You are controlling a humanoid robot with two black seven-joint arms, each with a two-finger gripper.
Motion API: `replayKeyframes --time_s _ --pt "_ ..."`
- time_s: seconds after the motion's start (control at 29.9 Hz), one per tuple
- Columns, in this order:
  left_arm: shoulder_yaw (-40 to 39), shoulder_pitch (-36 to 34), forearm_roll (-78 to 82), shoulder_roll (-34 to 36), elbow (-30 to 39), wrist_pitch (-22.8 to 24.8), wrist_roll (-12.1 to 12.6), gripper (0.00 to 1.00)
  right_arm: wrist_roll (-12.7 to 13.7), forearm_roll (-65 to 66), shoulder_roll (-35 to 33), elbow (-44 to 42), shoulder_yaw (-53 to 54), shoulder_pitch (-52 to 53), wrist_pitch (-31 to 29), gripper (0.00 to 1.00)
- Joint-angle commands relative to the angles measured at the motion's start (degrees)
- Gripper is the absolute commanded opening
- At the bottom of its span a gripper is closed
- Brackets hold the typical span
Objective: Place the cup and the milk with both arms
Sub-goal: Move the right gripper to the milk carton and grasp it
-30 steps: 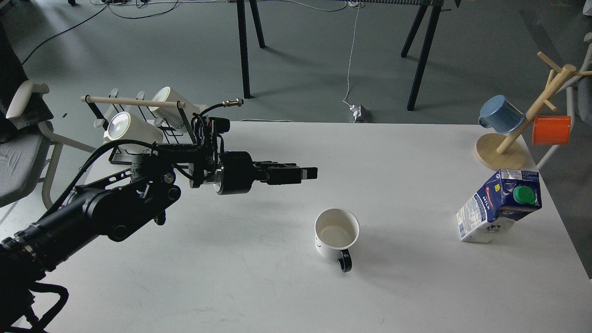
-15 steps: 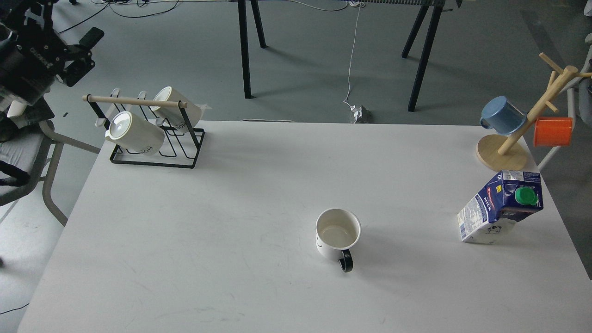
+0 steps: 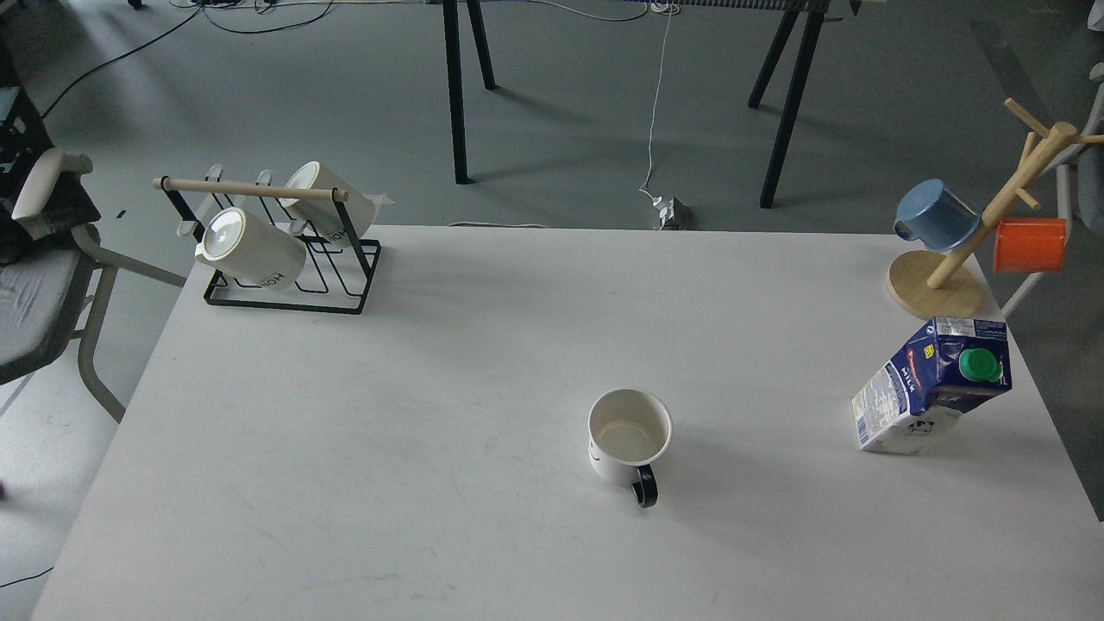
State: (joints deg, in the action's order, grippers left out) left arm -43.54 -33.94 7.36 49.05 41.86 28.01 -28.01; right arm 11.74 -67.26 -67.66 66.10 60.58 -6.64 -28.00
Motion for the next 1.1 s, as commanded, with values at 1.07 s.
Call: replayKeyframes --time_s 1.07 --pt "1.0 2.0 0.7 -3.4 0.4 0.0 0.0 1.00 2.9 13.9 25.1 1.8 -1.8 -7.8 0.0 0.99"
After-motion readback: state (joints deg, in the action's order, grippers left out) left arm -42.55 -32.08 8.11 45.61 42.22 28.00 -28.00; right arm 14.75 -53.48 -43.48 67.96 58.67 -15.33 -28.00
